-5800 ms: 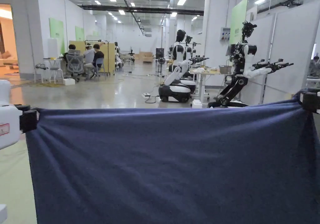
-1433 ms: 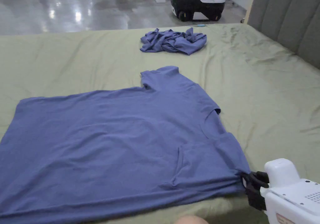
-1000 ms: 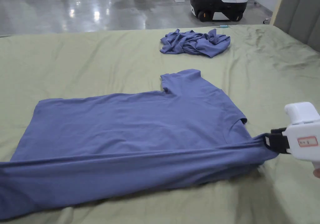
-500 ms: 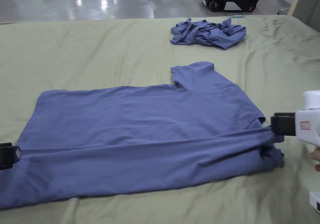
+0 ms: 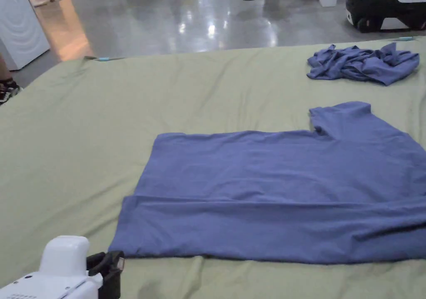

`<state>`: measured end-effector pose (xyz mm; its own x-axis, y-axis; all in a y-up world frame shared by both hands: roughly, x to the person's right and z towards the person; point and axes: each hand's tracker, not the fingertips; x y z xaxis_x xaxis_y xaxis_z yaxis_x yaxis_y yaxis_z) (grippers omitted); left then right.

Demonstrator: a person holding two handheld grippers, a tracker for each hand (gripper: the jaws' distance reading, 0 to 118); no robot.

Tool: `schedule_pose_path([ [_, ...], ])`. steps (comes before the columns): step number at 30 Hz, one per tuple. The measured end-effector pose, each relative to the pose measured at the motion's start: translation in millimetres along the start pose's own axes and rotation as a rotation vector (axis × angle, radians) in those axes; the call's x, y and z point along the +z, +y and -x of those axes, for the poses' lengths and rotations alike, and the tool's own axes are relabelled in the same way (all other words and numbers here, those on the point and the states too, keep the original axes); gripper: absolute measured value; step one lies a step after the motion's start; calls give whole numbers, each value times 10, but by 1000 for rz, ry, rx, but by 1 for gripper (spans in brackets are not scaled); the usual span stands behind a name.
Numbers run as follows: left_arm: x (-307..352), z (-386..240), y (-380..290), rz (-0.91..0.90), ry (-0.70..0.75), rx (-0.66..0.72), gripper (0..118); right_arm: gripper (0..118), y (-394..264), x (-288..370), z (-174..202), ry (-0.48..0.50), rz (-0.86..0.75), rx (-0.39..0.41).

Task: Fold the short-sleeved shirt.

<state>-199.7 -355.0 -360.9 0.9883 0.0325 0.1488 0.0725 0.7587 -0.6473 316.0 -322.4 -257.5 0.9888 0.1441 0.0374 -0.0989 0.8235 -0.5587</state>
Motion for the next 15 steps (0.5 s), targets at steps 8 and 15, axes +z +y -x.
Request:
schedule_pose_path([
  [8, -896, 454, 262, 132, 168, 118, 117, 3, 61, -20, 171, 44, 13, -7],
  [15, -849, 148, 222, 111, 125, -54, 18, 3, 100, -247, 152, 56, 40, -18],
])
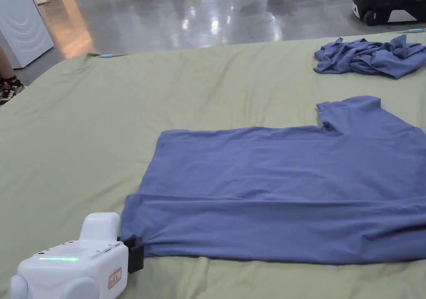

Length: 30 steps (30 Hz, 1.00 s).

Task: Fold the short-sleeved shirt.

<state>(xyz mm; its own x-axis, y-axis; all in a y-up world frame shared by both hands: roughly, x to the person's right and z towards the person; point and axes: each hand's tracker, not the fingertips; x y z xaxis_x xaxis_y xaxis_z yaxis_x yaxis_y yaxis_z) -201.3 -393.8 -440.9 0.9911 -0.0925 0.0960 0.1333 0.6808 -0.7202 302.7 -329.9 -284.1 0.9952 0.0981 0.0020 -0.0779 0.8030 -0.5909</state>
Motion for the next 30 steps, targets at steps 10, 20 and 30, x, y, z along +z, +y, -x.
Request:
schedule_pose_path([
  [10, 386, -104, 117, -64, -33, -26, 4, 10, 211, -647, -402, 18, 63, -49],
  [20, 423, -204, 153, -33, -36, -40, 4, 44, 110, -1446, -791, 54, 194, -243],
  [30, 841, -69, 42, -63, -87, 6, 4, 12, 102, -534, -737, 101, 50, -287],
])
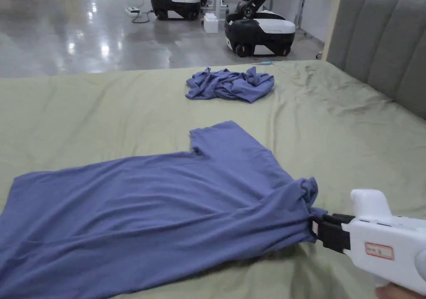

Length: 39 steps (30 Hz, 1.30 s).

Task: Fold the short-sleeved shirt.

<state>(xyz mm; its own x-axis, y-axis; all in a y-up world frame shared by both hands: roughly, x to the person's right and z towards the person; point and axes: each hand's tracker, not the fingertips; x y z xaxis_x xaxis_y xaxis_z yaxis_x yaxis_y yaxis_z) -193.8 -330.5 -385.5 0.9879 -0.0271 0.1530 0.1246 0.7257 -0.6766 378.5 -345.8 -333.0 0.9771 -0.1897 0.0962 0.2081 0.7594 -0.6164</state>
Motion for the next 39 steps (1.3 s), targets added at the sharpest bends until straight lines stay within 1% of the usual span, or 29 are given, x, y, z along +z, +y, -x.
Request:
schedule_pose_path([
  [2, 149, 11, -108, 2, -17, 17, 4, 12, -80, 247, 46, -7, -1, 10],
  [5, 341, 99, -315, 4, -14, 26, 4, 12, -263, 541, -33, -28, 15, 19],
  [10, 411, 354, -618, 87, -122, 154, 4, 12, -658, 639, -222, -75, 116, 30],
  [12, 388, 356, -703, 108, -129, 142, 4, 12, -780, 643, -204, -87, 123, 47],
  [14, 393, 296, -761, 110, -125, 93, 4, 13, -851, 646, -155, -120, 114, 81],
  [15, 416, 269, -782, 85, -110, 78, 13, 22, -875, 655, -131, -141, 107, 84],
  [16, 444, 232, -789, 54, -78, 75, 43, 42, -886, 664, -98, -201, 108, 88],
  [17, 471, 223, -784, 51, -33, 59, 92, 78, -886, 680, -80, -300, 120, 112],
  [18, 491, 231, -775, 61, -30, 54, 118, 110, -889, 715, -79, -356, 107, 136],
  [19, 586, 259, -758, 75, -47, 65, 118, 113, -882, 796, -88, -363, 62, 142],
  [20, 596, 279, -769, 24, -57, 99, 118, 109, -824, 915, -71, -353, -1, 152],
  [21, 628, 289, -719, 17, -72, 138, 118, 102, -738, 1009, -5, -393, -40, 163],
  [22, 665, 287, -672, 14, -76, 161, 117, 89, -668, 1099, 84, -406, -105, 158],
  [23, 720, 266, -613, -47, -95, 168, 102, 69, -590, 1199, 174, -356, -174, 144],
  [24, 857, 171, -416, -88, -104, 158, 53, 24, -521, 1279, 264, -290, -249, 133],
  [25, 893, 92, -308, -126, -91, 145, 8, 4, -420, 1329, 397, -256, -287, 126],
  [26, 896, 6, -201, -153, -70, 119, 0, 4, -335, 1327, 507, -245, -307, 127],
  [27, 897, -67, -86, -209, -55, 96, 0, 4, -258, 1329, 607, -234, -329, 138],
  [28, 842, -88, -20, -239, -81, 70, 0, 4, -166, 1299, 689, -169, -310, 165],
  [29, 756, -129, 98, -219, -109, 35, 0, 4, -71, 1255, 762, -130, -290, 188],
  [30, 597, -154, 250, -197, -120, 13, 0, 4, -11, 1207, 850, -132, -296, 199],
  [31, 436, -160, 381, -206, -116, 21, 0, 4, 40, 1162, 921, -114, -299, 211],
  [33, -52, -17, 671, -193, -136, 12, 0, 4, 149, 1024, 989, -55, -277, 223],
  [34, -322, 29, 823, -166, -141, 13, 0, 4, 182, 964, 1027, -55, -275, 220],
  [35, -633, 89, 959, -143, -103, 21, 0, 4, 204, 893, 1061, -54, -271, 223],
  [36, -846, -29, 1129, -111, -78, 4, 0, 4, 221, 817, 1075, -47, -262, 230],
  [37, -1104, 5, 1238, -69, -64, 0, 1, 4, 234, 748, 1078, -43, -255, 235],
  [38, -1382, 44, 1318, -45, -54, 6, 17, 4, 244, 682, 1089, -35, -245, 237],
  [39, -1657, 76, 1373, 10, -56, -19, 69, 4, 253, 622, 1097, -25, -230, 240],
])
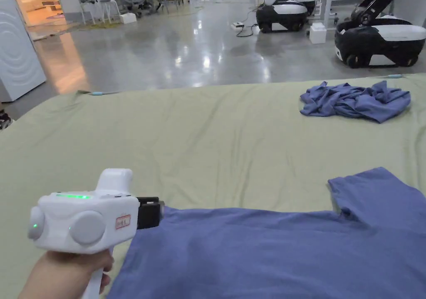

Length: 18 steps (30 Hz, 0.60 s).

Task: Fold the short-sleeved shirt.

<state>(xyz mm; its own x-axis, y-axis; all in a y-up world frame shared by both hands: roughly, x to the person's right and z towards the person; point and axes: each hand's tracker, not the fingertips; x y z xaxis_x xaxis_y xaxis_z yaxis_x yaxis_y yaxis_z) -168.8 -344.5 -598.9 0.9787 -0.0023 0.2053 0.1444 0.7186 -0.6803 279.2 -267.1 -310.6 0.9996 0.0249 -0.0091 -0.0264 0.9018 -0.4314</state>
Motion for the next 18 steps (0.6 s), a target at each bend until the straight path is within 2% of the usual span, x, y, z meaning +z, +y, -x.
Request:
schedule_pose_path([
  [1, -237, 91, 45, 109, 6, -20, 107, 4, -5, -52, 4, 8, 12, 0],
  [2, -413, 113, 46, 155, 31, -6, 118, 4, -23, -108, -12, 13, 22, 1],
  [6, -793, 212, -50, 203, 43, 23, 115, 4, -65, -293, -23, 6, 65, 44],
  [7, -816, 196, -96, 211, 31, 42, 101, 4, -69, -331, -34, 3, 75, 50],
  [8, -773, 145, -149, 169, 32, 58, 100, 4, -73, -372, -50, 2, 85, 54],
  [9, -694, 155, -121, 117, 53, 29, 88, 4, -78, -415, -68, 1, 94, 56],
  [10, -641, 83, -145, 98, 41, -21, 69, 4, -88, -466, -91, 1, 104, 56],
  [11, -567, 19, -160, 66, 36, -53, 27, 4, -81, -518, -117, 6, 119, 54],
  [12, -496, -60, -183, 31, 14, -70, 0, 4, -71, -585, -154, 13, 130, 47],
  [14, -452, -137, -210, 24, 37, -108, 0, 4, -57, -729, -264, 21, 149, 31],
  [15, -439, -154, -217, 50, -13, -103, 0, 4, -20, -836, -333, 22, 164, 32],
  [17, -315, -131, -170, 14, -19, -83, 0, 4, 80, -1119, -534, 18, 224, 12],
  [18, -274, -124, -168, -8, -15, -86, 0, 13, 129, -1298, -669, 12, 262, -16],
])
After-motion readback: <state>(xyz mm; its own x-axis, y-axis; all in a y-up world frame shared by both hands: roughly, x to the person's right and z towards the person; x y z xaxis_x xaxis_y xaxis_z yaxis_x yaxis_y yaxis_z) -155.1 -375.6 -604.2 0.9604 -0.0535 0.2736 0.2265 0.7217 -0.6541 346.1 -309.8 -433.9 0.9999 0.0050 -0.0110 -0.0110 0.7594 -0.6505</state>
